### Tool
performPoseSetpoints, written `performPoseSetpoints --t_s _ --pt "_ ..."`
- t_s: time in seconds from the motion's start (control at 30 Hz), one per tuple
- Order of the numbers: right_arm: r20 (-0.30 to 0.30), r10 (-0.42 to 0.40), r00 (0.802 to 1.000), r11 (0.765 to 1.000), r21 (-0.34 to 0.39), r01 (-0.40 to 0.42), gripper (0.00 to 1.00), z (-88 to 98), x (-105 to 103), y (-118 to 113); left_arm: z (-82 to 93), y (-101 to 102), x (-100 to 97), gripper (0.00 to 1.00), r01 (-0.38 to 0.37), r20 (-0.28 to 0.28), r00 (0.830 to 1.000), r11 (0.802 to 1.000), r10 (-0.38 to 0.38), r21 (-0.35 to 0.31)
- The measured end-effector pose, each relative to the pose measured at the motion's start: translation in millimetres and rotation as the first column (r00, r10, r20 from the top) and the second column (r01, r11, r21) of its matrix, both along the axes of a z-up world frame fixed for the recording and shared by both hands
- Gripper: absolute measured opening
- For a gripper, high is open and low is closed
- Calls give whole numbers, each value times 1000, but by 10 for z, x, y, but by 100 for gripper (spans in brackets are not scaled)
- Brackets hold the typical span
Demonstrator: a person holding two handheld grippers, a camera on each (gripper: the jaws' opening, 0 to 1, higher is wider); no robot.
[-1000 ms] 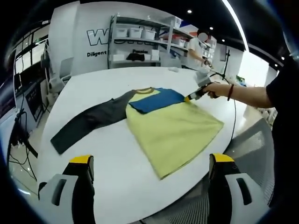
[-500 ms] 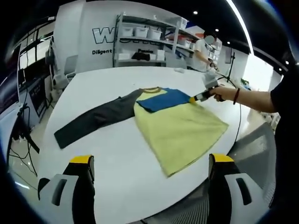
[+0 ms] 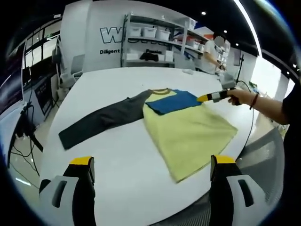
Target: Fold the garment on the visible template until the final outline fits inside the template.
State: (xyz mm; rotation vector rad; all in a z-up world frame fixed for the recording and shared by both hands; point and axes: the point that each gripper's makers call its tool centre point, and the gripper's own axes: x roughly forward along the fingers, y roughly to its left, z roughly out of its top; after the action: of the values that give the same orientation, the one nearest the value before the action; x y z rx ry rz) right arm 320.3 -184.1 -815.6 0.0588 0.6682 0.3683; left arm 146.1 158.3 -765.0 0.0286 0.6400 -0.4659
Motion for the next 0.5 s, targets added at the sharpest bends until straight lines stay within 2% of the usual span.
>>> performPoseSetpoints --t_s 0.07,0.17,0.23,0.5 --pt "11 23 1000 1000 -10 -23 99 47 -45 47 -14 1 4 99 2 -6 1000 1000 -2 1" --pt "23 52 998 998 -22 -52 99 126 -124 105 -13 11 19 99 -9 -12 1000 1000 9 -17" --pt "32 99 995 995 -1 -99 99 228 -236 228 -9 36 42 99 -28 -16 999 999 27 -36" --pt "57 208 977 978 -4 -208 99 463 -537 443 -31 219 158 98 -100 -20 995 995 100 -16"
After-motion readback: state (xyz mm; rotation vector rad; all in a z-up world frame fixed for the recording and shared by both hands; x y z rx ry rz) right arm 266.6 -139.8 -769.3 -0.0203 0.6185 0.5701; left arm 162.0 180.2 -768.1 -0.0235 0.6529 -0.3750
